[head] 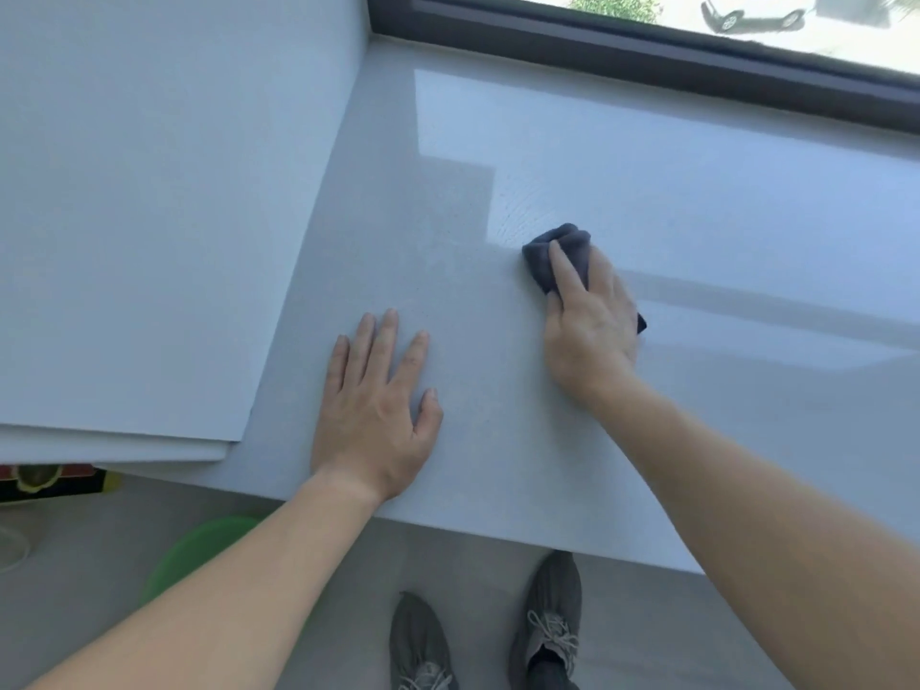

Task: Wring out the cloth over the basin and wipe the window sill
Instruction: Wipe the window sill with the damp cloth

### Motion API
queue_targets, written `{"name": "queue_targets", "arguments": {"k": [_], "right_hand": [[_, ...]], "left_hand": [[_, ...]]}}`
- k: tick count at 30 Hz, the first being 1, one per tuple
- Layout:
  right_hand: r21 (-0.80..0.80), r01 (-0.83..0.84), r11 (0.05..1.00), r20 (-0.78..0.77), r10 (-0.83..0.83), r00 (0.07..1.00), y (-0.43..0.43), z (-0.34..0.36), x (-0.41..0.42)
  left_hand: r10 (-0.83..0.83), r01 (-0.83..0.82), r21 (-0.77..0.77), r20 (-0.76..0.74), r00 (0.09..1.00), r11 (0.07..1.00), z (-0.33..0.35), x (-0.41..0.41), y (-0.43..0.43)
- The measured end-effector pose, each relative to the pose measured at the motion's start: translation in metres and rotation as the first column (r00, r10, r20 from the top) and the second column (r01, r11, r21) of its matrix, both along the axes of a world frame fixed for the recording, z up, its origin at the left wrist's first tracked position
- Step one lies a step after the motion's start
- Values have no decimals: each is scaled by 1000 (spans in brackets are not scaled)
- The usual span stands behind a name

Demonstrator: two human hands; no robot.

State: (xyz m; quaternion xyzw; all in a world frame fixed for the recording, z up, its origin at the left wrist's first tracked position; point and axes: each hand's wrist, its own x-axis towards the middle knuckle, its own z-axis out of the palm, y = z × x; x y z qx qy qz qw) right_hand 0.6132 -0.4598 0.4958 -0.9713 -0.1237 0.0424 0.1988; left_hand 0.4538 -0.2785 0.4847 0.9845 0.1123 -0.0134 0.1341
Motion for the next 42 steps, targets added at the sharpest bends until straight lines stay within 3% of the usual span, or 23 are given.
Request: {"name": "queue_targets", "arguments": {"k": [2, 4, 6, 9, 11, 12, 15, 18, 20, 22, 24, 28, 31, 33, 35, 37, 39, 42], "right_hand": [[0, -264, 964, 84, 263, 961, 5, -3, -50], [-19, -495, 869, 68, 495, 866, -3, -4, -88], [-32, -578, 815, 44, 579, 814, -12, -4, -76], [-38, -285, 958, 20, 285, 958, -8, 0, -39], [-1, -75, 997, -14, 75, 997, 3, 0, -44], [-4, -66, 998, 7, 66, 998, 8, 0, -59], [-4, -338, 941, 79, 337, 938, 7, -3, -134], [-35, -618, 786, 34, 618, 785, -15, -1, -158], [-60, -570, 819, 61, 573, 817, -21, -1, -134], [-27, -307, 951, 52, 308, 950, -19, 0, -116], [16, -140, 990, 38, 140, 989, -11, 2, -127], [-16, -451, 892, 75, 451, 890, -10, 1, -190], [-18, -554, 832, 38, 554, 832, -28, 2, -179], [-38, -483, 875, 64, 484, 873, -42, -3, -150], [0, -256, 967, 71, 255, 964, -55, -3, -115], [27, -104, 994, 44, 103, 994, -59, -2, -101], [16, -224, 974, 90, 222, 971, -57, -3, -115], [-39, -590, 807, 67, 591, 804, -73, 1, -149]], "left_hand": [[13, -12, -36, 45, 999, 999, 0, -1, 1], [45, -35, -100, 106, 993, 994, 0, -1, 2], [93, -72, -145, 145, 985, 987, 1, -3, 3], [135, -101, -195, 170, 976, 976, 1, -3, 3], [183, -122, -285, 200, 963, 951, 2, -3, 7], [209, -129, -341, 209, 955, 931, 3, -4, 8], [225, -115, -429, 215, 950, 896, 6, -5, 14], [157, -73, -412, 174, 972, 908, 9, -7, 15], [132, -74, -347, 146, 981, 935, 8, -14, 16], [112, -80, -260, 111, 988, 962, 6, -28, 15], [95, -72, -240, 88, 992, 968, 4, -39, 14], [165, -136, -276, 86, 983, 952, 9, -34, 11], [226, -200, -259, 73, 971, 945, 12, -23, 3], [231, -205, -240, 84, 969, 949, 14, -19, -3], [202, -172, -225, 116, 972, 959, 15, -13, -10], [179, -141, -234, 149, 972, 962, 17, -5, -18], [162, -117, -253, 165, 973, 960, 17, 6, -26], [140, -94, -257, 166, 976, 962, 16, 25, -39]]}}
